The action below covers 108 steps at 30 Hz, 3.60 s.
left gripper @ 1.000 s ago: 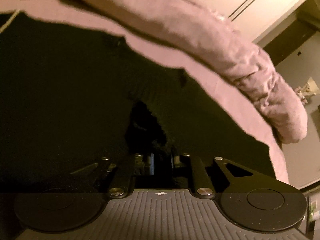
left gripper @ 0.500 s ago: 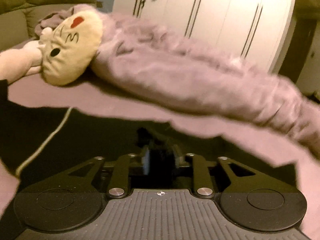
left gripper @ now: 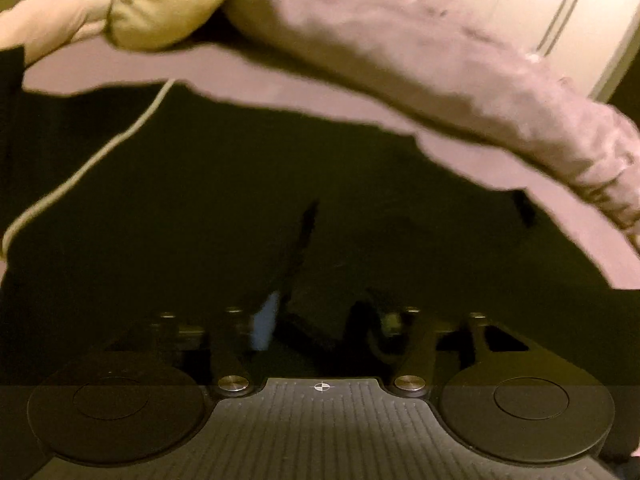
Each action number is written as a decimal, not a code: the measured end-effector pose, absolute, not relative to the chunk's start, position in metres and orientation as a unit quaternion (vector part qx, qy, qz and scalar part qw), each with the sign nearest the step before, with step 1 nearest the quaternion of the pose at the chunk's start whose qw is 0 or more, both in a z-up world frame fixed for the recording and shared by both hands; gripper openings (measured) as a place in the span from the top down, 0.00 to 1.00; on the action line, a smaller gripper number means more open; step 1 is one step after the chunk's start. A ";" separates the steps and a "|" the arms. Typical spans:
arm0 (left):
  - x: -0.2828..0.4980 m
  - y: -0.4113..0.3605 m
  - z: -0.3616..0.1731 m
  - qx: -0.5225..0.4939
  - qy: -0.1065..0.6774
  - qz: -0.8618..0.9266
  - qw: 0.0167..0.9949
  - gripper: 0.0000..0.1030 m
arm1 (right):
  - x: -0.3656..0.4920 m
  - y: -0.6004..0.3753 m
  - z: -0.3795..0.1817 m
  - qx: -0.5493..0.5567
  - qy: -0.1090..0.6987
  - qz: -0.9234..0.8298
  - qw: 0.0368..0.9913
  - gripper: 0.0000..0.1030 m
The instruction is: Fold small clothes
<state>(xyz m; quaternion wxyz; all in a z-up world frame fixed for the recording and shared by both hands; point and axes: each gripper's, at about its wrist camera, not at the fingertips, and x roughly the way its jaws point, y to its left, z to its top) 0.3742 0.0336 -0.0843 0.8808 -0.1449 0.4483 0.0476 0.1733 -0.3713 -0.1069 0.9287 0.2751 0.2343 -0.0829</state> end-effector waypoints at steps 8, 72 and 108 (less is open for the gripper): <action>0.370 0.033 -0.077 -0.106 0.418 0.041 0.901 0.85 | 0.173 -0.367 -0.108 0.265 0.234 -0.086 0.931 0.36; 0.394 0.414 -0.047 -0.387 0.307 0.193 0.848 0.64 | 0.197 -0.303 -0.125 0.050 0.279 -0.136 0.949 0.04; 0.207 0.182 -0.092 -0.121 0.409 0.096 0.899 0.16 | 0.238 -0.238 -0.076 0.201 0.285 -0.017 0.937 0.16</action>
